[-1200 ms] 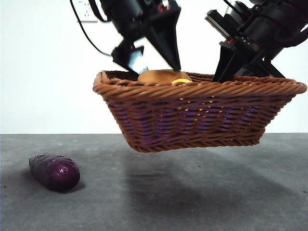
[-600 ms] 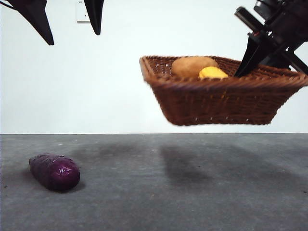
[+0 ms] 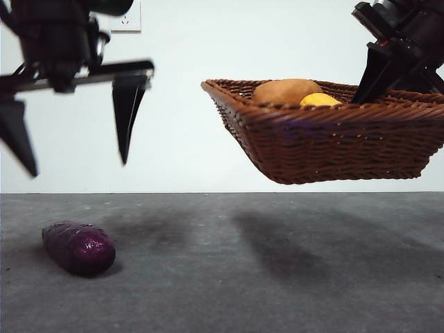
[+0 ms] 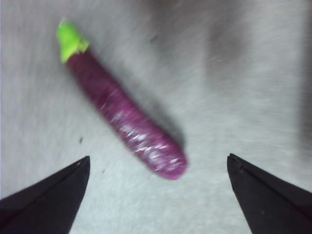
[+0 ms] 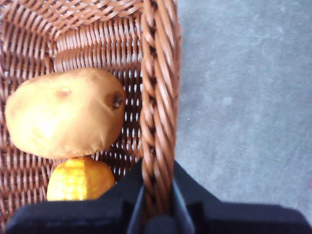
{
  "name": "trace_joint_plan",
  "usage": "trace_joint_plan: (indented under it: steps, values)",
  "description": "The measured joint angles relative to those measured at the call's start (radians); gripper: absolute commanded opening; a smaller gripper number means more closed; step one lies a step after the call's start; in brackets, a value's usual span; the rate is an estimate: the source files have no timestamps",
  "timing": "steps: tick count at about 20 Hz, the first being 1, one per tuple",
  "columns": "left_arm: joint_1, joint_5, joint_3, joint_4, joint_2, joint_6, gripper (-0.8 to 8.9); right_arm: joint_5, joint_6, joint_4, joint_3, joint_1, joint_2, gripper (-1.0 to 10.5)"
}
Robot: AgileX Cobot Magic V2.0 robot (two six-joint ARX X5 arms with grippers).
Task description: Help me put the vegetables on the table into the basket
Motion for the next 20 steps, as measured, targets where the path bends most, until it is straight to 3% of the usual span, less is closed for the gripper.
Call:
trace_joint_plan:
  steps: [3,9,18,20]
  values:
    - [0.0,0.0,-0.103,0.051,0.0,-0.067,4.72,-0.02,-0.007,-0.001,0.0,0.0,0.0,-0.1]
    - [0.007,0.002,-0.148,0.18,0.013,-0.134,4.72,-0.039,-0.015,-0.002,0.0,0.001,0.0,-0.1]
    - [0.043,0.019,-0.149,0.207,0.102,-0.148,4.65,-0.053,-0.027,-0.004,0.0,0.001,0.0,-0.1]
    - [0.048,0.026,-0.149,0.212,0.14,-0.147,3.89,-0.053,-0.029,-0.006,0.0,0.001,0.0,-0.1]
